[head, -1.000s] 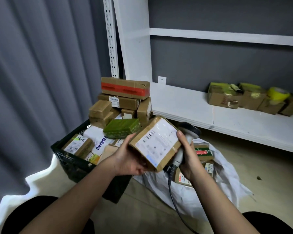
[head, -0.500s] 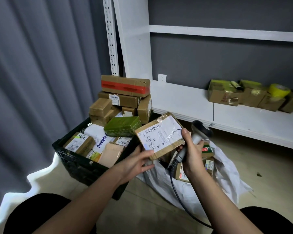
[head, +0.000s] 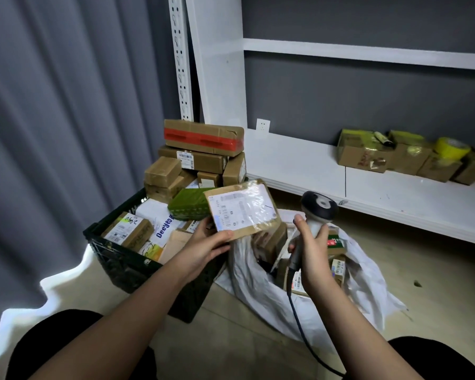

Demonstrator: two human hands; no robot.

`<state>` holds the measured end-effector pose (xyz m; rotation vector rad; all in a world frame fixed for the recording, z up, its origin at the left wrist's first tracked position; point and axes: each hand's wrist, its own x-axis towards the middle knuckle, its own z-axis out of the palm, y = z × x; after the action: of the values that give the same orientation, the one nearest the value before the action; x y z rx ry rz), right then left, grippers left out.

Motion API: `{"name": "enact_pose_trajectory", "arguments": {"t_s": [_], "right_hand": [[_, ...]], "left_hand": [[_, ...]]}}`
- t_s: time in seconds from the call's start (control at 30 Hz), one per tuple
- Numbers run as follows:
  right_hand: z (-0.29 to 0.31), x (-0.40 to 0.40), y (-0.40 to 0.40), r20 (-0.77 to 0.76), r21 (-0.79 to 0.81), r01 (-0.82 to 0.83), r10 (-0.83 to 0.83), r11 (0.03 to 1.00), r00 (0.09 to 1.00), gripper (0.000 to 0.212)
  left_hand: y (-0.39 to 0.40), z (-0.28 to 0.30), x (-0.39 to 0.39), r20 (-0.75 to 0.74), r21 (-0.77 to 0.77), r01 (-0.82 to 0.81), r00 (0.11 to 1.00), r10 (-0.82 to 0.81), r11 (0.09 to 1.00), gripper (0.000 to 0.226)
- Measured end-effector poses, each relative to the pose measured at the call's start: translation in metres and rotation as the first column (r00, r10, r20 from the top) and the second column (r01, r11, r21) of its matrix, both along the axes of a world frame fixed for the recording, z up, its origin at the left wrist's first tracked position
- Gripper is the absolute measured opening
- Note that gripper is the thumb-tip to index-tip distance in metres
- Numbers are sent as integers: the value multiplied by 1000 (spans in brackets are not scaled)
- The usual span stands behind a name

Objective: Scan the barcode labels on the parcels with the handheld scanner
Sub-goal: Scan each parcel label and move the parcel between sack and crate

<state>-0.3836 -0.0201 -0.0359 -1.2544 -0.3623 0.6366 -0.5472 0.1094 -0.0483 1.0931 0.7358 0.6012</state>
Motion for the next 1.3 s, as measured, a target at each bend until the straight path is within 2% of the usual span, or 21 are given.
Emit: {"name": "enact_pose_trajectory", "arguments": {"t_s": [0.1,0.13,0.2,0.27,0.43,0.8,0.97,1.07,1.23,1.3], "right_hand": [[7,-6,-2,19,54,-136,135,989,991,10],[10,-9,-1,25,66,-212,211,975,977,7],[16,-17,2,56,30,-355,353,935,934,13],[19,-26,5,88,-18,-463,462,886,882,18],[23,-39,7,74,-39,-606,607,794,791,25],[23,-40,4,40,10,-646,645,763,763,23],[25,-41,3,29,32,-660,660,750,751,44],[25,-40,3,31,30,-654,653,756,756,36],[22,-33,2,12,61,-644,644,763,765,54],[22,-30,1,13,60,-634,635,771,773,50]], "left_hand": [[17,-6,-7,-113,90,-106,987,116,990,84],[21,-7,-10,-145,112,-126,979,142,986,96],[25,-7,-13,-193,151,-154,964,182,976,106],[28,-6,-16,-213,184,-178,953,216,967,102],[31,-3,-18,-212,238,-191,947,243,952,101],[29,6,-17,-163,213,-237,948,274,948,95],[29,8,-15,-158,205,-232,951,266,951,96],[32,6,-14,-180,197,-227,948,263,954,100],[32,3,-9,-189,192,-223,947,259,956,100],[34,0,-6,-198,183,-218,947,253,959,101]]}}
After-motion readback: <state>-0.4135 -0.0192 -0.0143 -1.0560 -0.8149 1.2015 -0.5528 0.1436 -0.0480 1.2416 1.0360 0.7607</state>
